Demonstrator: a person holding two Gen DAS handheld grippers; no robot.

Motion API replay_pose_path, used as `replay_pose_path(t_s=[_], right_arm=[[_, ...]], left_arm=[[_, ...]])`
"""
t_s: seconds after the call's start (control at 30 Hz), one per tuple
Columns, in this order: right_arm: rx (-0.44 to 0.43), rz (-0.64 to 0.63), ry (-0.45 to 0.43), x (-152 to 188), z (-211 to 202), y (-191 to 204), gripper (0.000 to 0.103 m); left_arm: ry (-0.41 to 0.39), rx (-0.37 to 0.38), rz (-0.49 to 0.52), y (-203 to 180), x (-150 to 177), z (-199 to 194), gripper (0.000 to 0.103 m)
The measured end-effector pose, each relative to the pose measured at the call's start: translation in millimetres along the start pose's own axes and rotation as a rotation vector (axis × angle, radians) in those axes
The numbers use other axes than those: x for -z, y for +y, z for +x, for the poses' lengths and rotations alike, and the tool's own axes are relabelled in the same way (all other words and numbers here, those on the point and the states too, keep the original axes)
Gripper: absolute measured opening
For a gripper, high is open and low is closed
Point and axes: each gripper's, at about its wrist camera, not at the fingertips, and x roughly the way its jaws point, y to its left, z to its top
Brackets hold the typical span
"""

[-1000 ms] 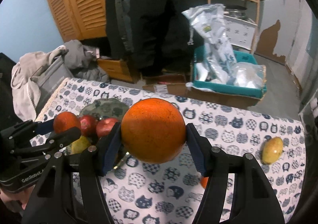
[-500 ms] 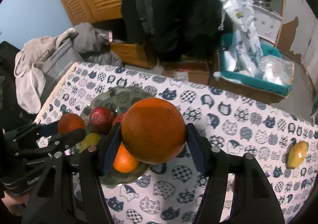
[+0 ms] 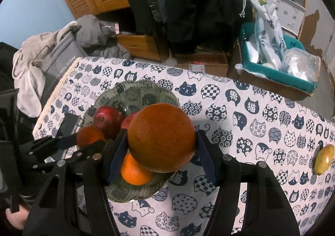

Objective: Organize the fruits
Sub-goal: 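Lower the orange and tangerine into the bowl and open both tools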

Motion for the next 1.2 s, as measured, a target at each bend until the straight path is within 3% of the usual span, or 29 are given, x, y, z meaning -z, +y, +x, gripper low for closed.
replay_pose_path(t_s=[0.23,0.37,0.4,0.97,1.2], right_arm=[[-0.017,0.012,0.022,0,8,-2,0.064],[-0.03,0.016,0.034,1,13,0,0.065],[-0.033,0.018,0.037,0,15,0,0.064],[-0.042,-0.001,0.128,8,46,10,0.066],[-0.034,0.003,0.113,5,42,12,0.071]], left_arm=[[0.054,-0.005,0.001,1,2,15,0.046],[0.037,-0.008,-0.002,4,4,13,0.067],[0.028,-0.008,-0.001,4,4,11,0.068],[-0.005,-0.069,-0.056,39,10,-19,0.071],[-0.013,-0.072,-0.079,46,11,-24,0.071]])
